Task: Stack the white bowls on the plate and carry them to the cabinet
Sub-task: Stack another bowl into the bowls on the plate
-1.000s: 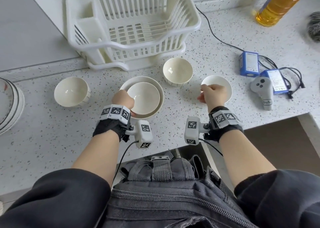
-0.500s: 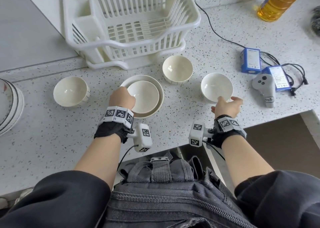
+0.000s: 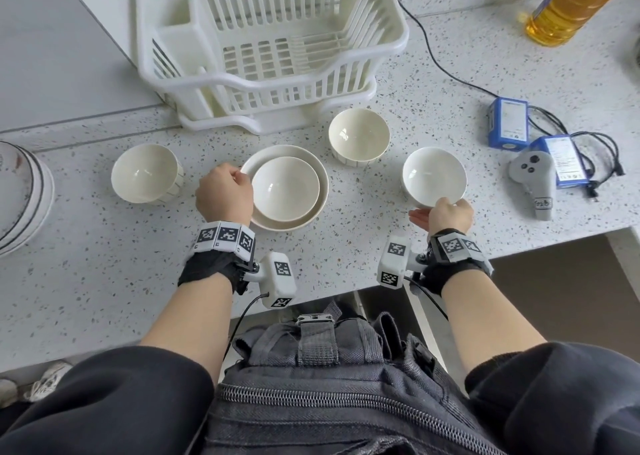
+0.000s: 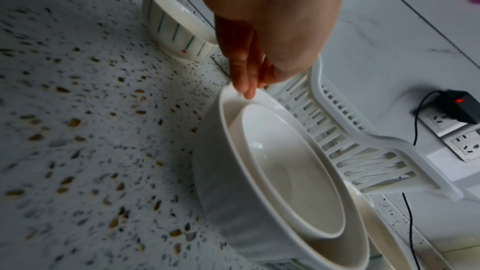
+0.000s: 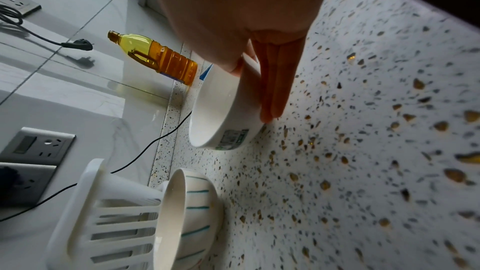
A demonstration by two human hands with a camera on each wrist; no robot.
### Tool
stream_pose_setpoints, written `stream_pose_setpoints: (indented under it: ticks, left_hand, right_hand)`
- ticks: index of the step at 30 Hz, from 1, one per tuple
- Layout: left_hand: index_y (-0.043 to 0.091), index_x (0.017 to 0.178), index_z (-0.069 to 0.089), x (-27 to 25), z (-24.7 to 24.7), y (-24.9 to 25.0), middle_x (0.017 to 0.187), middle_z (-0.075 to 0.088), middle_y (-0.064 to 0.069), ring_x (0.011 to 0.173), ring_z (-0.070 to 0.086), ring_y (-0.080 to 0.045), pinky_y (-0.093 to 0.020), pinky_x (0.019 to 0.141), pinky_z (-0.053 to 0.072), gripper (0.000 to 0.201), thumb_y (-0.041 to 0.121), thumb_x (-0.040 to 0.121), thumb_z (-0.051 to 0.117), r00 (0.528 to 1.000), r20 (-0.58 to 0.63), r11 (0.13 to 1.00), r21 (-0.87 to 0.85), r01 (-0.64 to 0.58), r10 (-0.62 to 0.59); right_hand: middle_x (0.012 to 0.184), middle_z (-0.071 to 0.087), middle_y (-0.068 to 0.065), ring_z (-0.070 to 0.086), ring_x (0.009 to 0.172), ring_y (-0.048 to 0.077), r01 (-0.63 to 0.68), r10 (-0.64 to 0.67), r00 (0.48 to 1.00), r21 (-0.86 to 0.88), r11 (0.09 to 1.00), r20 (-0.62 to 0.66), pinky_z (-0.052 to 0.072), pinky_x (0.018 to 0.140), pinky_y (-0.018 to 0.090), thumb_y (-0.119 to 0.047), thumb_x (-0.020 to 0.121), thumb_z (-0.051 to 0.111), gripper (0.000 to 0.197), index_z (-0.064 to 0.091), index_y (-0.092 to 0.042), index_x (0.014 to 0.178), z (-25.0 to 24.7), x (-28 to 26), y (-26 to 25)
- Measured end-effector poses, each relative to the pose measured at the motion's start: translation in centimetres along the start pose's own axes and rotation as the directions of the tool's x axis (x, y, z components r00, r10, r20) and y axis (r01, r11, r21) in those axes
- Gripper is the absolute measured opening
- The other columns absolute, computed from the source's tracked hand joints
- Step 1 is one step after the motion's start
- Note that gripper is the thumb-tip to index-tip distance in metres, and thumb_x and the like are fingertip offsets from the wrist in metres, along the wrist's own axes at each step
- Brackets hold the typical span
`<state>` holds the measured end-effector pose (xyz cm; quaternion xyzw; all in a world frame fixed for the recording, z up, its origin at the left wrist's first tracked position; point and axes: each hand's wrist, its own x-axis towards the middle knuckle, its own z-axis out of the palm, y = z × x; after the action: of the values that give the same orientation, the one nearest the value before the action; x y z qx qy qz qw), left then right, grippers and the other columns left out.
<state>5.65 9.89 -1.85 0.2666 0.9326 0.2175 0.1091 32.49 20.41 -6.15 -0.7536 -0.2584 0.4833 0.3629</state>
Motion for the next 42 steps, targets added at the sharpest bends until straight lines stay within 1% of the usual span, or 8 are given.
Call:
stream_pose_setpoints:
  ticks: [5, 12, 17, 20, 27, 30, 34, 42]
  left_hand:
    - [0.005, 0.1, 0.071, 0.0, -0.1, -0.9, 0.1, 0.074, -0.016, 0.091, 0.067, -0.035, -0.036, 0.07, 0.048, 0.021, 0.014, 0.092, 0.054, 0.997, 0.015, 0.996, -0.044, -0.072, 0.073]
    - [0.006, 0.095, 0.075, -0.1, -0.3, -1.6, 0.094, 0.076, -0.014, 0.084, 0.07, -0.032, -0.029, 0.065, 0.048, 0.017, 0.018, 0.085, 0.069, 0.965, 0.217, 0.989, -0.005, -0.148, 0.146]
    - [0.01, 0.075, 0.075, -0.1, -0.2, -1.9, 0.068, 0.066, -0.011, 0.063, 0.058, -0.027, -0.028, 0.062, 0.047, 0.01, 0.011, 0.083, 0.068, 0.962, 0.225, 0.987, 0.006, -0.161, 0.155]
    - [0.003, 0.074, 0.075, 0.0, -0.1, -2.1, 0.063, 0.06, -0.007, 0.059, 0.055, -0.026, -0.028, 0.061, 0.046, 0.012, 0.011, 0.081, 0.068, 0.961, 0.222, 0.986, -0.001, -0.167, 0.163]
    - [0.0, 0.083, 0.075, 0.8, -0.5, -3.0, 0.075, 0.073, -0.02, 0.065, 0.067, -0.03, -0.033, 0.065, 0.055, 0.018, 0.011, 0.085, 0.061, 0.924, 0.295, 0.969, -0.111, -0.221, 0.245]
    - [-0.006, 0.081, 0.071, 1.2, -1.0, -3.7, 0.074, 0.072, -0.024, 0.065, 0.07, -0.033, -0.043, 0.07, 0.061, 0.024, 0.006, 0.09, 0.052, 0.885, 0.353, 0.95, -0.193, -0.247, 0.302]
    - [-0.007, 0.092, 0.068, 1.4, -1.5, -4.1, 0.081, 0.072, -0.025, 0.057, 0.067, -0.029, -0.042, 0.067, 0.062, 0.028, 0.004, 0.095, 0.043, 0.845, 0.423, 0.941, -0.227, -0.25, 0.327]
    - [-0.004, 0.106, 0.066, 1.6, -1.6, -4.5, 0.093, 0.073, -0.018, 0.071, 0.073, -0.032, -0.044, 0.073, 0.062, 0.029, 0.003, 0.097, 0.039, 0.818, 0.475, 0.939, -0.265, -0.219, 0.325]
  right_hand:
    - [0.076, 0.064, 0.023, 0.064, 0.045, 0.02, 0.031, -0.031, 0.999, 0.035, 0.999, -0.012, 0.055, 0.042, 0.027, 0.001, 0.089, 0.033, 0.045, 0.04, 0.005, 0.133, 0.6, -1.0, -0.5]
    - [0.066, 0.061, 0.018, 0.059, 0.034, 0.014, 0.168, -0.175, 0.983, 0.116, 0.979, 0.051, 0.053, 0.04, 0.025, 0.0, 0.086, 0.033, 0.046, 0.044, 0.003, 0.131, 2.7, -3.2, -2.3]
    - [0.058, 0.059, 0.018, 0.058, 0.034, 0.016, 0.262, -0.275, 0.93, 0.086, 0.961, 0.242, 0.052, 0.038, 0.027, 0.002, 0.086, 0.034, 0.044, 0.045, 0.006, 0.129, 4.3, -5.9, -3.5]
    - [0.054, 0.058, 0.018, 0.058, 0.033, 0.016, 0.307, -0.284, 0.867, 0.011, 0.952, 0.409, 0.049, 0.036, 0.024, 0.003, 0.085, 0.036, 0.043, 0.047, 0.009, 0.126, 5.4, -7.7, -4.0]
    - [0.058, 0.058, 0.019, 0.056, 0.032, 0.018, 0.358, -0.159, 0.728, -0.171, 0.918, 0.667, 0.051, 0.036, 0.026, 0.007, 0.082, 0.035, 0.039, 0.052, 0.01, 0.117, 8.2, -10.9, -3.3]
    - [0.057, 0.058, 0.019, 0.055, 0.03, 0.018, 0.364, -0.129, 0.722, -0.214, 0.907, 0.68, 0.05, 0.035, 0.026, 0.007, 0.081, 0.036, 0.037, 0.051, 0.011, 0.114, 9.1, -11.3, -2.6]
    - [0.054, 0.057, 0.017, 0.055, 0.03, 0.015, 0.372, -0.107, 0.733, -0.264, 0.89, 0.672, 0.05, 0.035, 0.024, 0.008, 0.082, 0.035, 0.038, 0.051, 0.008, 0.116, 9.9, -11.3, -1.7]
    - [0.051, 0.054, 0.014, 0.052, 0.03, 0.013, 0.435, -0.103, 0.731, -0.344, 0.832, 0.675, 0.047, 0.033, 0.023, 0.008, 0.081, 0.035, 0.043, 0.052, 0.003, 0.12, 10.7, -11.3, -0.9]
